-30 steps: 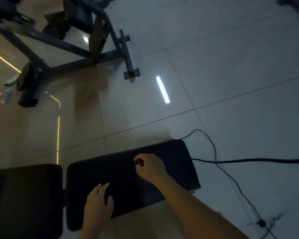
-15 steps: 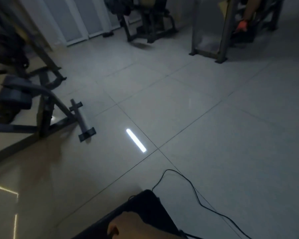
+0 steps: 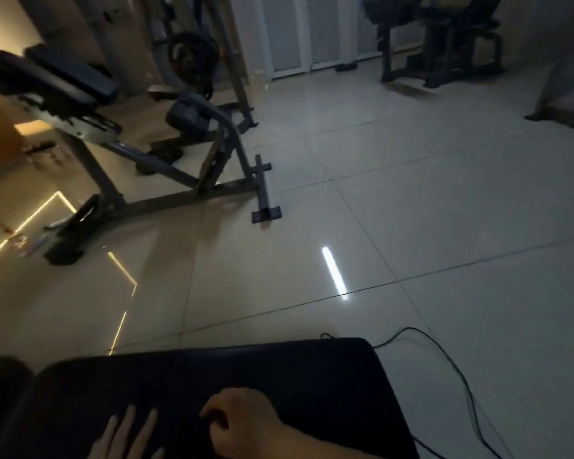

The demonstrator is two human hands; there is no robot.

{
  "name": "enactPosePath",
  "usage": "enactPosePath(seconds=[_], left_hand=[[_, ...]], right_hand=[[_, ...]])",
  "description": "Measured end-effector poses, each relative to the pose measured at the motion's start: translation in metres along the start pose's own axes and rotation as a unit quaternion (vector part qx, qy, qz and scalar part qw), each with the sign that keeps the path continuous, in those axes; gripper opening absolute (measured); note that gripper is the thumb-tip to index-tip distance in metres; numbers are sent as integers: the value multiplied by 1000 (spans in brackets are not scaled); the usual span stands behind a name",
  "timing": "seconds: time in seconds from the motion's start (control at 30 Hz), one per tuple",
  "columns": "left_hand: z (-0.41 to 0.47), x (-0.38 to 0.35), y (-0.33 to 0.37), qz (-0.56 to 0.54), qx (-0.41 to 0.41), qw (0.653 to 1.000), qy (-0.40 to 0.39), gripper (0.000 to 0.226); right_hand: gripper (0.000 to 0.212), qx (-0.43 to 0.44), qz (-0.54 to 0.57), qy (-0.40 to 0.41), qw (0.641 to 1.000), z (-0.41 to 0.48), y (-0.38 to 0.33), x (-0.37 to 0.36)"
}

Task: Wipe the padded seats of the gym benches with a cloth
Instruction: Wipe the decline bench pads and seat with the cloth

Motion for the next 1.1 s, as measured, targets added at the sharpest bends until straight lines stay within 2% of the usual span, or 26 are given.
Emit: enactPosePath(seconds=[0.03, 0.07, 0.13, 0.17, 0.27, 0.4, 0.53, 0.73, 0.9, 1.1], left_hand=[[-8, -1, 13, -60, 81, 990, -100, 61], [-18, 6, 24, -143, 119, 967, -174, 62], [-24, 19, 7, -133, 153, 961, -189, 59], [-21, 29, 8, -125, 164, 960, -191, 57], [-21, 38, 4, -80, 206, 955, -197, 62], [-34, 46, 9, -87, 235, 944, -213, 70], [-37, 50, 13, -104, 254, 934, -229, 66], [-41, 50, 15, -99, 244, 945, -193, 66], [-38, 50, 18, -105, 242, 943, -201, 66], [-39, 51, 19, -105, 241, 943, -207, 60]], right_hand=[[29, 3, -15, 4, 1000, 1, 1, -7], [30, 3, -1, 6, 1000, 2, 3, -10], [34, 46, -40, 8, 998, 5, 5, -16], [37, 81, -46, 9, 996, 4, 5, -19], [49, 104, -84, 54, 990, 5, 39, -17], [53, 43, -104, 131, 985, -15, 98, -2], [42, 25, -78, 179, 980, -31, 133, 16], [44, -23, -70, 169, 983, -20, 165, 24], [45, -134, -95, 216, 962, -26, 222, 63], [32, -262, -121, 254, 923, -71, 290, 105]])
Point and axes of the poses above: each hand's wrist, its own z-axis towards the middle knuckle, its own x-axis out of the back of the hand, y = z × x, the point moved 7 cm from there along z, towards the middle knuckle, and after that the axes turned 6 degrees about -z, right-handed, at the moved point
